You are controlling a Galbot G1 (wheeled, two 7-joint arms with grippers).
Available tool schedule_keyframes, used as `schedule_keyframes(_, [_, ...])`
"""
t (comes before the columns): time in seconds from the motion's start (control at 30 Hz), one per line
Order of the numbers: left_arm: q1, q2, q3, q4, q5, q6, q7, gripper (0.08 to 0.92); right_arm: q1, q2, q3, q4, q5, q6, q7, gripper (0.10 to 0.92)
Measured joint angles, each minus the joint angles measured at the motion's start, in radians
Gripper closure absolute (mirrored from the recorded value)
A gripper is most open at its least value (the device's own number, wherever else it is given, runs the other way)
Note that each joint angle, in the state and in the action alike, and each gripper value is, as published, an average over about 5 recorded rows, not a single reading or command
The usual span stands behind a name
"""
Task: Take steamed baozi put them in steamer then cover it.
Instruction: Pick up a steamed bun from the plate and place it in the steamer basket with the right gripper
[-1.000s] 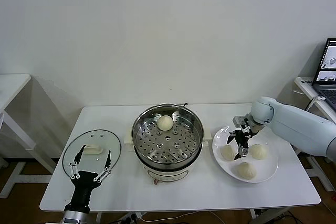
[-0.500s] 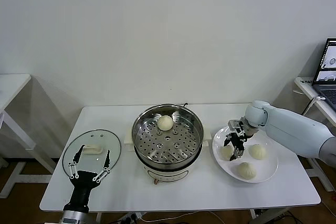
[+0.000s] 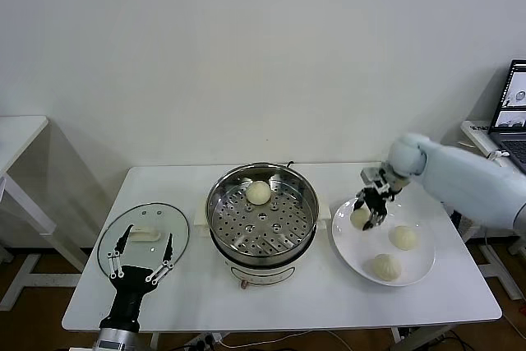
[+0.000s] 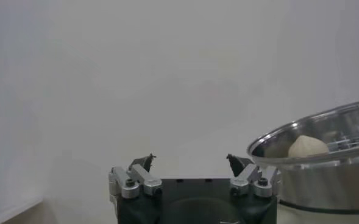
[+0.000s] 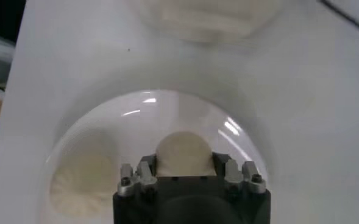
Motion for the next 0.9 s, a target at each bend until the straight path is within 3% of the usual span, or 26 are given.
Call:
schedule_keyframes(0.4, [-0.004, 0.002, 0.003, -0.002, 0.003, 0.005, -0.004, 0.177, 0.261, 0.181, -0.150, 0.118, 0.213, -0.075, -0.028, 0.381])
schedule_keyframes(0.9, [-0.018, 0.003, 0.011, 0.006, 0.003, 0.000, -0.010, 0.177, 0.290, 0.441, -0.281, 0.172, 0.386, -0.214, 0.121, 0.389])
